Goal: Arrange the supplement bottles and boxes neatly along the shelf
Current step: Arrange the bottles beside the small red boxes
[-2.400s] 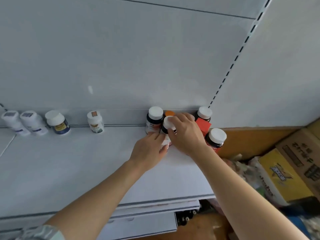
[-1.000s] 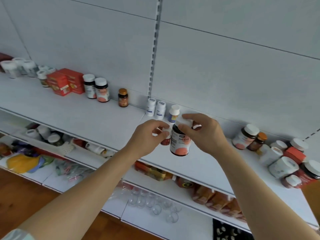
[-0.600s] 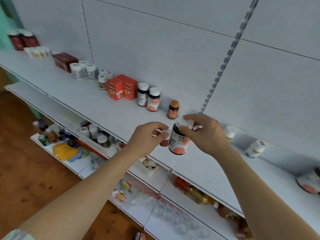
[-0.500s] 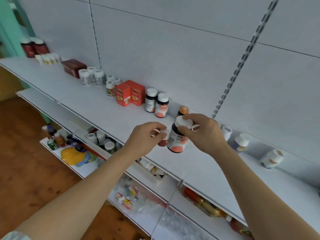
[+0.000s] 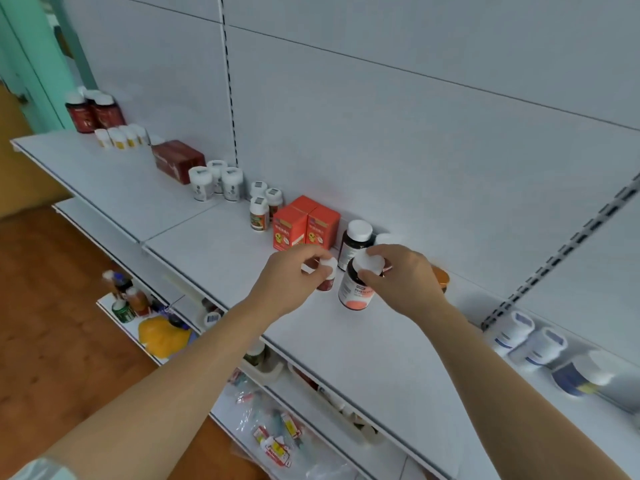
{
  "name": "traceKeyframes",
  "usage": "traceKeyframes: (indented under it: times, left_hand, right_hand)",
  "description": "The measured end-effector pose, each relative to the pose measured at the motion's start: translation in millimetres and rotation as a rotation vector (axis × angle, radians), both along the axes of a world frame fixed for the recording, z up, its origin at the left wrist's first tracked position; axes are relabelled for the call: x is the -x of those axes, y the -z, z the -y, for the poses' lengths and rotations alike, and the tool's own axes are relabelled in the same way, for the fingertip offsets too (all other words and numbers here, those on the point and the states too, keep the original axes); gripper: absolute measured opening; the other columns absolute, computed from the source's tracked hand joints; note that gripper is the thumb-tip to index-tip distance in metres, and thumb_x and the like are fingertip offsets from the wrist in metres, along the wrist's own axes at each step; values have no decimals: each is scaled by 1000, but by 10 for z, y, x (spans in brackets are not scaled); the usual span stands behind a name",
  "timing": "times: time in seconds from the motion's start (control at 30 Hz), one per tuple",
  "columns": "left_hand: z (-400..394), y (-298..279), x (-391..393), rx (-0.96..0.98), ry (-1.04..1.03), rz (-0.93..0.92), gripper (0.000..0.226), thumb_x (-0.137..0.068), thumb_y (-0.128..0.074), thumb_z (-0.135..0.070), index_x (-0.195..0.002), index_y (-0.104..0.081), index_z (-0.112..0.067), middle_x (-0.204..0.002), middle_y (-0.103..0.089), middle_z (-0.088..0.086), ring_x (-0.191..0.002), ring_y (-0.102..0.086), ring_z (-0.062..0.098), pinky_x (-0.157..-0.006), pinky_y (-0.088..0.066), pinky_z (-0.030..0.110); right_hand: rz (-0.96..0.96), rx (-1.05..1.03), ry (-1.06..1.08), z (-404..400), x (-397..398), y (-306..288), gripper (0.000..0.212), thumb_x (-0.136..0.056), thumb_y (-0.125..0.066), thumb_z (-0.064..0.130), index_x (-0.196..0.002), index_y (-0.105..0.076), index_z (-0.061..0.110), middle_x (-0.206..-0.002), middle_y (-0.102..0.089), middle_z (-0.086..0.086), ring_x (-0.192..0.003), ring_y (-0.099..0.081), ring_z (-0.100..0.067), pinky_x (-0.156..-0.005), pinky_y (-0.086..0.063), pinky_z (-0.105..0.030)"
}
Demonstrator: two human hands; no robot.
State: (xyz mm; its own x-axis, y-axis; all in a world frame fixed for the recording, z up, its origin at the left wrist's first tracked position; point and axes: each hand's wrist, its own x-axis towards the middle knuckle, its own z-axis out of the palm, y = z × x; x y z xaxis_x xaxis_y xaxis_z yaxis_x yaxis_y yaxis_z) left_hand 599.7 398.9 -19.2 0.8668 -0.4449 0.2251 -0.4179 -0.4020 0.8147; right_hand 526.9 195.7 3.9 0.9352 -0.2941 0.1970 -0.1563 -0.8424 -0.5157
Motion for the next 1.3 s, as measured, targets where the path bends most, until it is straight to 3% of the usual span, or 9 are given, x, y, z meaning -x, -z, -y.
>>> traceKeyframes:
  times: [0.2,0.37,0.57,0.63,0.73,0.83,1.13,1.3]
  left_hand:
    - [-224,98,-667,-36,134,-2,21,-89,-70,-25,-109,-69,-28,-90,-58,-28,-85,-56,-14,-71,-38,2]
    - [-348,141,-1058,-63,254,7,22,-88,-70,-26,-110,-69,-26,-98,-61,-22,-89,-60,0,-76,-43,12]
    - [-372,189,-1286,-52,353,-8,19,-88,-71,-22,-106,-69,-26,-97,-66,-18,-83,-61,-9,-69,-41,2]
    - [-358,208,-1334,-57,363,6,20,-87,-71,-25,-107,-69,-27,-98,-66,-17,-86,-61,-4,-72,-42,6]
    - [-330,235,-1358,-54,383,-1,20,-87,-71,-25,-107,-70,-26,-99,-67,-14,-88,-62,2,-80,-50,21]
    - [-312,247,-1348,-60,395,-1,19,-87,-71,-25,-107,-70,-26,-99,-67,-15,-87,-62,1,-81,-51,24]
    - [-297,142,-1354,-62,376,5,21,-90,-68,-23,-110,-69,-27,-103,-68,-15,-90,-61,1,-78,-45,14]
    - [-397,128,-1390,-48,341,-33,18,-92,-66,-23,-109,-69,-28,-105,-69,-14,-92,-62,-1,-81,-46,14]
  right_hand:
    - [-52,24,122,-340,-471,131,39,-86,-70,31,-124,-66,24,-113,-68,-2,-99,-63,-20,-84,-47,-27]
    - [-49,0,266,-525,-649,220,39,-86,-72,27,-125,-65,22,-115,-66,-4,-103,-62,-23,-89,-49,-34]
    - [3,41,303,-614,-724,318,34,-88,-70,22,-121,-66,16,-124,-63,-2,-103,-61,-22,-85,-45,-28]
    - [12,74,303,-618,-738,341,33,-88,-71,20,-120,-67,14,-123,-64,-3,-102,-61,-24,-83,-45,-29]
    - [54,100,299,-610,-739,378,32,-86,-72,16,-117,-68,11,-121,-65,-6,-97,-62,-27,-78,-46,-30]
    - [84,124,298,-609,-732,415,32,-86,-73,16,-117,-68,11,-120,-65,-6,-94,-62,-27,-74,-45,-30]
    - [175,309,245,-550,-728,386,32,-83,-75,14,-114,-70,10,-124,-62,-13,-105,-60,-39,-72,-55,-43]
    - [320,310,181,-596,-800,373,24,-85,-72,13,-109,-72,10,-114,-65,-8,-98,-59,-35,-73,-53,-39]
